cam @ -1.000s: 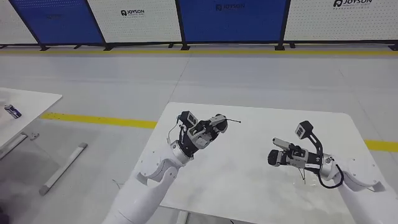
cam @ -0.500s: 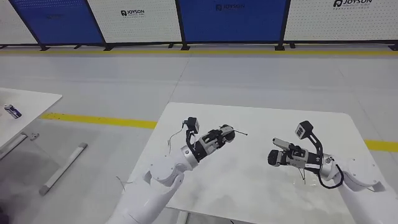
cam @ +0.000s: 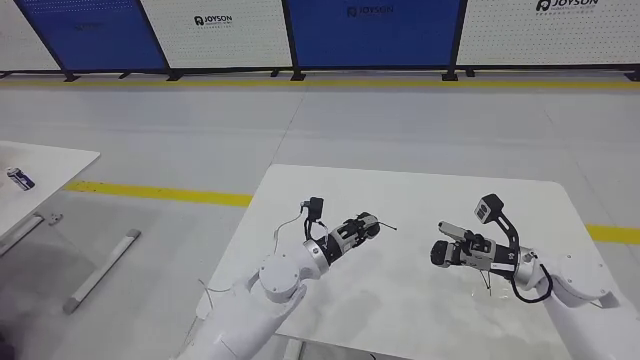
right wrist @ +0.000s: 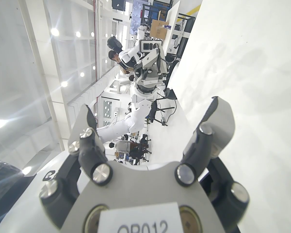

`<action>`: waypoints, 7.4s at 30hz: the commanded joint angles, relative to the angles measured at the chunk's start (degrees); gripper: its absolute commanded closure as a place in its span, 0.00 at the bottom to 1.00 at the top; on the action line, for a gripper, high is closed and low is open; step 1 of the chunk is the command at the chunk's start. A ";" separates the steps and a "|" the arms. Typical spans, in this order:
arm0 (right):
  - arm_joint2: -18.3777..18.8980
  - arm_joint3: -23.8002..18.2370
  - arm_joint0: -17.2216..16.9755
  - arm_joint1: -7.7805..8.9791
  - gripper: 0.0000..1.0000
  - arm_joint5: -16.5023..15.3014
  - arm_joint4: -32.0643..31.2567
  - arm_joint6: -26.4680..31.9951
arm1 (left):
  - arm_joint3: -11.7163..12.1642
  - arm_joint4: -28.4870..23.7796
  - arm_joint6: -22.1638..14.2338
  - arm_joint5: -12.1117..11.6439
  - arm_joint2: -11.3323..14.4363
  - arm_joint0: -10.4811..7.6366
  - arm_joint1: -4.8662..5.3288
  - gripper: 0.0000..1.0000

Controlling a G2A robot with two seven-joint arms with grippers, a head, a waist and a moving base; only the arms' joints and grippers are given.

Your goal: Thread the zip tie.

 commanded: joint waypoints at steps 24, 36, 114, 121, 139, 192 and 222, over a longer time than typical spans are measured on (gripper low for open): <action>0.00 0.00 0.00 0.00 0.00 0.00 0.00 0.00 | 0.92 15.88 2.18 2.27 1.56 -0.76 0.64 1.00; 0.00 0.00 0.00 0.00 0.00 0.00 0.00 0.00 | -6.14 -0.30 -6.34 -10.22 -7.95 5.45 2.16 1.00; 0.00 0.00 0.00 0.00 0.00 0.00 0.00 0.00 | -2.56 -1.92 -6.70 -7.59 -4.53 3.29 1.26 1.00; 0.00 0.00 0.00 0.00 0.00 0.00 0.00 0.00 | -2.33 -3.60 -9.48 -6.43 -5.30 3.16 1.48 1.00; 0.00 0.00 0.00 0.00 0.00 0.00 0.00 0.00 | -2.90 0.78 -10.38 -7.31 -4.18 3.76 1.67 1.00; 5.19 -13.84 3.57 5.16 0.00 26.83 -41.71 -0.40 | -2.90 0.78 -10.38 -7.31 -4.18 3.76 1.67 1.00; 0.92 -15.86 6.15 5.68 0.00 27.46 -58.56 8.88 | -2.90 0.78 -10.38 -7.31 -4.18 3.76 1.67 1.00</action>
